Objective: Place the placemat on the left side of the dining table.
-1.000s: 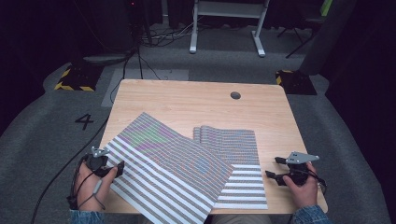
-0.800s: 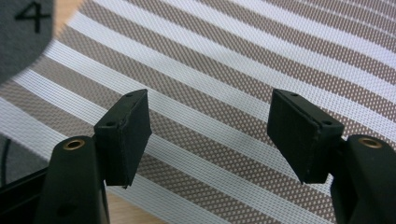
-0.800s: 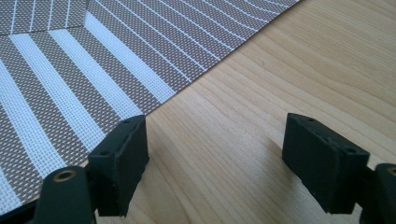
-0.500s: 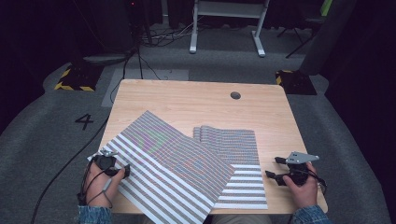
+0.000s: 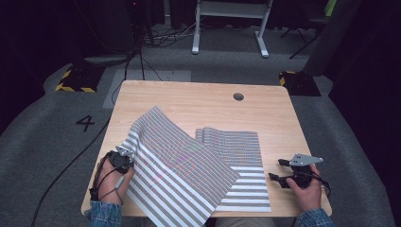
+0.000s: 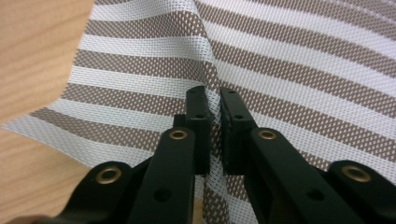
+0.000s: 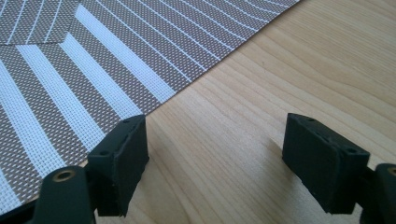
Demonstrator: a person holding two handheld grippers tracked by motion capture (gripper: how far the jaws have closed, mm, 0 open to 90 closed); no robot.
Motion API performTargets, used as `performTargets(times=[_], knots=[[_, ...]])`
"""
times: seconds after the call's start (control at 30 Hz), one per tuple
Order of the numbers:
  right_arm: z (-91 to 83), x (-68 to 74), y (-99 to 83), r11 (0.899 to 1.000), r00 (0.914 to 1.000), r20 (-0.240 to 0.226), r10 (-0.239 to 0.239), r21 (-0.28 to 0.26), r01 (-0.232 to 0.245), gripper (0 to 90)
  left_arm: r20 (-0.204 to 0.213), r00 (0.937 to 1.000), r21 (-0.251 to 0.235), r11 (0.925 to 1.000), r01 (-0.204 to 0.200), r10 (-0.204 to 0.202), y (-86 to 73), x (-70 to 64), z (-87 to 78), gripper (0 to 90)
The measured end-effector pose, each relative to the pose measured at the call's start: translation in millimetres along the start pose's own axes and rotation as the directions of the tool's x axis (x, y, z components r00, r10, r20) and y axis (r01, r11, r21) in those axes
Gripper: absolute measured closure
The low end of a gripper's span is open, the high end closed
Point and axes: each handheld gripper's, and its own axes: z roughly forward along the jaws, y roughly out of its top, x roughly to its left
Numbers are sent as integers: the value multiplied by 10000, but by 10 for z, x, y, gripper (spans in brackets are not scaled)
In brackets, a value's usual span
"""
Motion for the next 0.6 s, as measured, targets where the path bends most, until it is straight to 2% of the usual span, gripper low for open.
performTargets(times=[0.07, 0.13, 0.23, 0.37, 0.47, 0.53, 0.6], knots=[[0, 1, 0, 10000, 10000, -9, 13, 5, -13, 228, 160, 9999, -455, 9990, -16, 23, 19, 24, -84, 853], [0, 1, 0, 10000, 10000, -8, 11, 6, -11, 227, 119, 9999, -1084, 9941, -85, 99, 62, 36, -198, 856], [0, 0, 0, 10000, 10000, -7, 8, 8, -8, 227, 169, 9996, -1951, 9806, -179, 216, 167, 60, -376, 858], [0, 1, 0, 10000, 10000, -7, 11, 8, -11, 227, -140, 9990, -2500, 9672, -450, 428, 339, 90, -496, 859], [0, 1, 0, 10000, 10000, -4, 11, 8, -11, 227, -337, 9976, -2702, 9604, -678, 609, 483, 124, -524, 860], [-1, 2, 0, 10000, 10000, -4, 22, 11, -22, 228, -436, 9971, -2905, 9541, -731, 631, 598, 172, -506, 860], [0, 1, 0, 10000, 10000, -9, 12, 6, -12, 227, -589, 9959, -3186, 9442, -836, 683, 733, 257, -429, 860]])
